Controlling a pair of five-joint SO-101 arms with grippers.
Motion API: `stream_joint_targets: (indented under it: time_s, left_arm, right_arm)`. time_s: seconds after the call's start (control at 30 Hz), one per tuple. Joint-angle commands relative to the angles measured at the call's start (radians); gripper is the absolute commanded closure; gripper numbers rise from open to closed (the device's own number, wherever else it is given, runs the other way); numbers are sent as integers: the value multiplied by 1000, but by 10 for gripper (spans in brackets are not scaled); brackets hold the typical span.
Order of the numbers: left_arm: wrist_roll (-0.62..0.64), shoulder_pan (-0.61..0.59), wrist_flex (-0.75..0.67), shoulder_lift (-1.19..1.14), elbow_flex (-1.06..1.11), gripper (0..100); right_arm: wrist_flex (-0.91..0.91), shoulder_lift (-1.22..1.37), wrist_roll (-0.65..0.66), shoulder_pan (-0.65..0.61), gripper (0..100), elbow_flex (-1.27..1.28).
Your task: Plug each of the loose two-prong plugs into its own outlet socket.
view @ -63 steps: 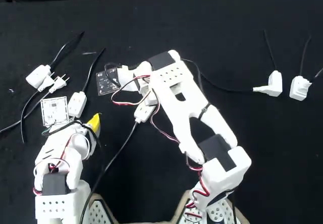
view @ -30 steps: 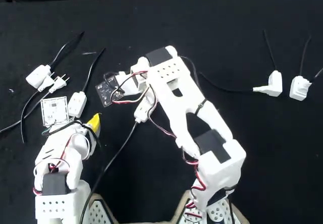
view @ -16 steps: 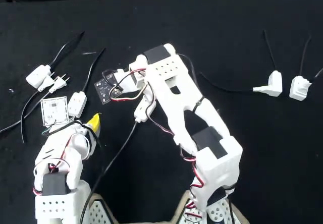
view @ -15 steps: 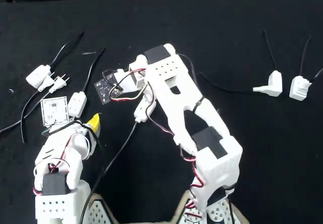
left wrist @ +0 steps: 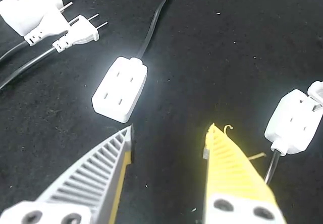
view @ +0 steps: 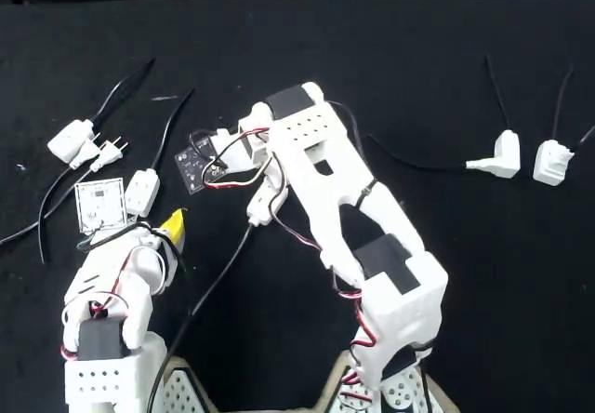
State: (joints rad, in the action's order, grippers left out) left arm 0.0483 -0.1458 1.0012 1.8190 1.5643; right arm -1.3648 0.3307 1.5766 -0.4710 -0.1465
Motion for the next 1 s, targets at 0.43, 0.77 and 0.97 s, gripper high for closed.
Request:
stream_joint_targets:
  time_s: [0.43, 0.77, 0.97]
  left_arm:
    - [8, -12, -15, 3, -18, 766]
    - [8, -15, -15, 3, -18, 766]
    - [8, -16, -15, 3, -18, 766]
  right_arm:
    - [-5, 79, 6, -18, 988, -2]
    - [-12, 76, -28, 5, 988, 7]
    - [-28, 70, -247, 43, 988, 13]
